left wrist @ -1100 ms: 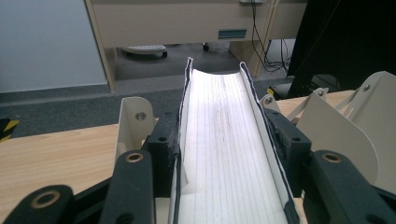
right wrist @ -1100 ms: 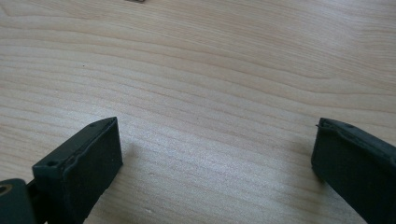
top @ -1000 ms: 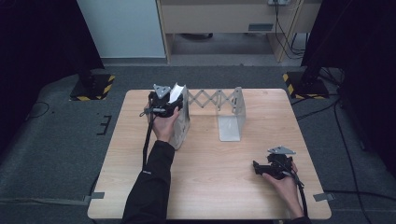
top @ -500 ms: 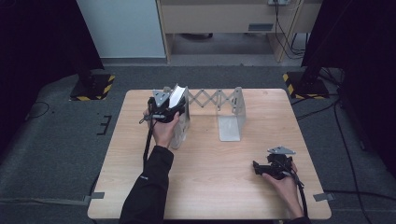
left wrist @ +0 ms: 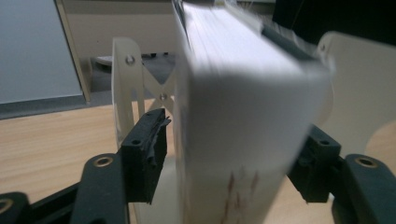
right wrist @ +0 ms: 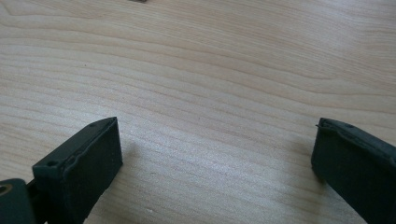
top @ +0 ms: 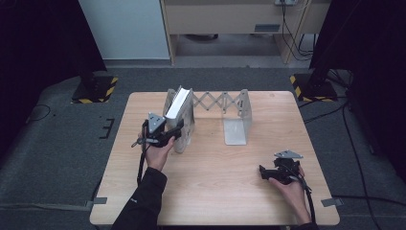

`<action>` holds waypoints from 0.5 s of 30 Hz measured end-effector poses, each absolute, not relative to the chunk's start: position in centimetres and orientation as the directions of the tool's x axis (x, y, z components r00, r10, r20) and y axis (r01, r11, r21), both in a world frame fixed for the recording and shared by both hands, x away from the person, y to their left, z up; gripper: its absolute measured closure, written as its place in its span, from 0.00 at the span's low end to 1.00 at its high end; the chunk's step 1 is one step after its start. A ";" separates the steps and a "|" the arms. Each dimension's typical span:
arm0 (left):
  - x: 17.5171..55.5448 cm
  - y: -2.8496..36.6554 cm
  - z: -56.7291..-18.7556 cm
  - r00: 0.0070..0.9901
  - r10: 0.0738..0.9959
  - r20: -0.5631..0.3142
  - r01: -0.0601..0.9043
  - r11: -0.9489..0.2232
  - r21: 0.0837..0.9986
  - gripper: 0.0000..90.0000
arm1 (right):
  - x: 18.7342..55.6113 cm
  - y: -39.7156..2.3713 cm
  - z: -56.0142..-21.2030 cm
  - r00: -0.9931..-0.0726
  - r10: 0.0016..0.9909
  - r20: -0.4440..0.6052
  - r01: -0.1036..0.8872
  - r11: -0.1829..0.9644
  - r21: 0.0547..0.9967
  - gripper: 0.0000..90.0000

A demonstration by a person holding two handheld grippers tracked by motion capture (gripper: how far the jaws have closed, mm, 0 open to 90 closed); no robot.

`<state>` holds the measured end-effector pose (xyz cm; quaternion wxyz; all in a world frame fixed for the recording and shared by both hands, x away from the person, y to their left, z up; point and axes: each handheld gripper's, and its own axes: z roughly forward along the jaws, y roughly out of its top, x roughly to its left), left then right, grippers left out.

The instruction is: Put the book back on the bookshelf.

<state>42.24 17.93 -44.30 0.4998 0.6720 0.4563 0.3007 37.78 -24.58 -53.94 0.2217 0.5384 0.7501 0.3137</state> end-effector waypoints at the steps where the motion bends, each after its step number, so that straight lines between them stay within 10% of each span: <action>1: 42.1 17.9 -44.6 0.400 0.915 -0.049 0.312 -0.086 0.946 0.45 | 37.8 -24.6 -53.9 -0.322 0.947 0.005 0.668 0.224 0.709 0.02; 15: 42.2 17.2 -45.6 0.329 0.944 -0.029 0.321 -0.083 0.943 0.57 | 37.8 -24.5 -53.9 -0.321 0.947 0.006 0.669 0.222 0.709 0.02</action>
